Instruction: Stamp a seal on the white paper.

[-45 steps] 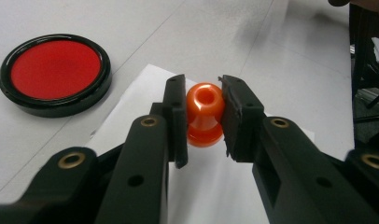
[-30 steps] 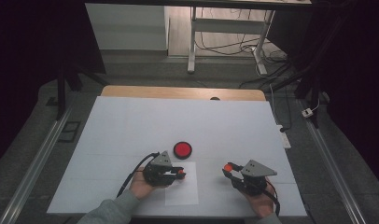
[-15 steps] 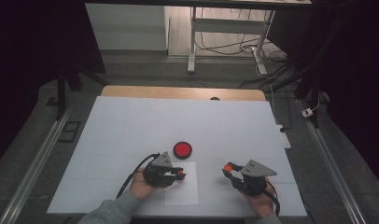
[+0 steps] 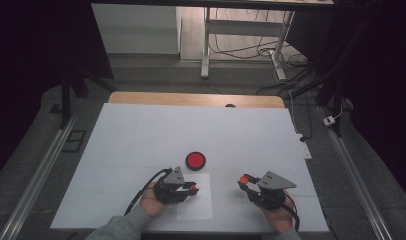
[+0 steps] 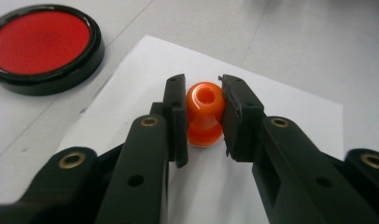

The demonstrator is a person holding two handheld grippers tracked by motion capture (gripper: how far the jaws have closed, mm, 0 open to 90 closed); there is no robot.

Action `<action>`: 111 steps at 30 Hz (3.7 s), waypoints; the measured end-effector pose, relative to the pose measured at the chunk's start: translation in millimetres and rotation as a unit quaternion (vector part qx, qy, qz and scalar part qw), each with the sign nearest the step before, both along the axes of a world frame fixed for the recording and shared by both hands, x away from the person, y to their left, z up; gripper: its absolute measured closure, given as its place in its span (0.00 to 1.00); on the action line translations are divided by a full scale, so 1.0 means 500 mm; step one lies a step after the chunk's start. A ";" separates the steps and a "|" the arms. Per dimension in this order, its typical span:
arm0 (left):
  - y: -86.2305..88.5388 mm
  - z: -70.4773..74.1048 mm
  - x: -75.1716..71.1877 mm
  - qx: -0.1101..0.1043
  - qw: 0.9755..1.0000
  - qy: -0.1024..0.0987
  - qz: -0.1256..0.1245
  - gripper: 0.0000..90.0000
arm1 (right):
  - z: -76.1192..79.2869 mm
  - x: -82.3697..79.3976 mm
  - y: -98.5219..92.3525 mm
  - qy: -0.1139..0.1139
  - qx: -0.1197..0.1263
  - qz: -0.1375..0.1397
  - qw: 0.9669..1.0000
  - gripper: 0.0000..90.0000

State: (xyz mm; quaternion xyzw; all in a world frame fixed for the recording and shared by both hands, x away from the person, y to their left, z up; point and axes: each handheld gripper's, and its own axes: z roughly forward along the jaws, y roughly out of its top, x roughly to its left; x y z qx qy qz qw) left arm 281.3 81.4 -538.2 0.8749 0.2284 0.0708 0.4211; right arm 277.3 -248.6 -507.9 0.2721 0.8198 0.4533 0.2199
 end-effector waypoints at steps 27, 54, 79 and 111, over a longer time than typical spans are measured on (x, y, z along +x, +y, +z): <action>-0.002 -0.004 -0.009 0.004 1.000 -0.015 0.005 0.81 | 0.002 -0.001 0.002 -0.002 0.000 -0.001 1.000 0.71; 0.010 0.018 -0.003 -0.030 0.999 -0.019 0.017 0.81 | 0.003 -0.002 0.004 -0.004 0.002 0.001 1.000 0.71; 0.065 0.086 0.007 -0.124 0.992 0.003 0.038 0.81 | 0.002 -0.001 0.005 -0.003 0.000 0.000 1.000 0.71; 0.098 0.124 0.017 -0.151 0.988 0.010 0.043 0.81 | -0.002 0.002 0.010 -0.001 -0.003 0.002 1.000 0.71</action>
